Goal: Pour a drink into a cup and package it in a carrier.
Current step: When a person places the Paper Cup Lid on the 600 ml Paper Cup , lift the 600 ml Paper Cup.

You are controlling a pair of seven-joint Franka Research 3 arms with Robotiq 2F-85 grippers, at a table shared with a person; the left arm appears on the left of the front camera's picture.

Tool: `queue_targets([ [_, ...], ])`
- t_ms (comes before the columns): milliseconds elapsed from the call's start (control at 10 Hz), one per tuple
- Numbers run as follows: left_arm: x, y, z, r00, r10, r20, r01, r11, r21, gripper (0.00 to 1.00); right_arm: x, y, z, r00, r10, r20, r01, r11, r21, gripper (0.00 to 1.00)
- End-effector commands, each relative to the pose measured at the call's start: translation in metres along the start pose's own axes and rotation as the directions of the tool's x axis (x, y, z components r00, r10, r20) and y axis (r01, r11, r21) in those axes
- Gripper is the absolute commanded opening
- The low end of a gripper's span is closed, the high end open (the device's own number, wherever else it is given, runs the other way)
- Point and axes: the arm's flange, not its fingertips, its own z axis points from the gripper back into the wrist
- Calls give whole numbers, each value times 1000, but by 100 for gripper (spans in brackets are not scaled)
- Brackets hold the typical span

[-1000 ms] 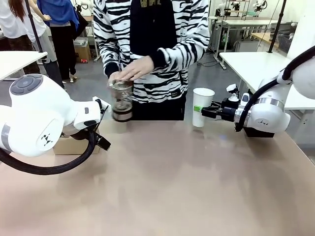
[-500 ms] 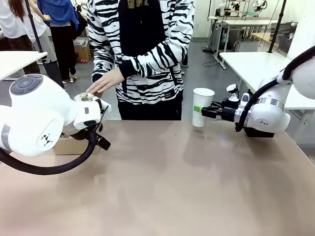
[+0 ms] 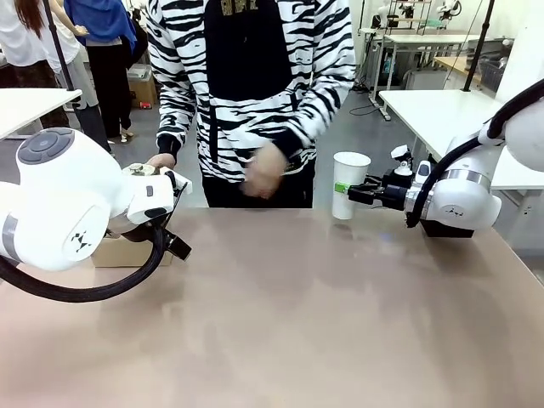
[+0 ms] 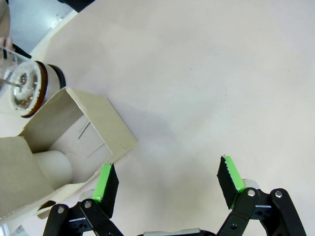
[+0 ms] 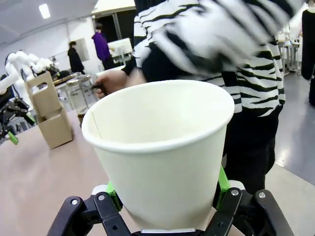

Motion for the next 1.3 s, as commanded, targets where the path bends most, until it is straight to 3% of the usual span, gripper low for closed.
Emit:
queue_targets([
  [0, 0, 1, 0, 1000, 3, 2, -3, 1000, -3, 100, 2, 0, -1, 1000, -4, 13, 4, 1000, -5, 80],
  [1200, 0, 1, 0, 1000, 3, 2, -3, 1000, -3, 100, 2, 0, -1, 1000, -4, 13, 4, 1000, -5, 80],
])
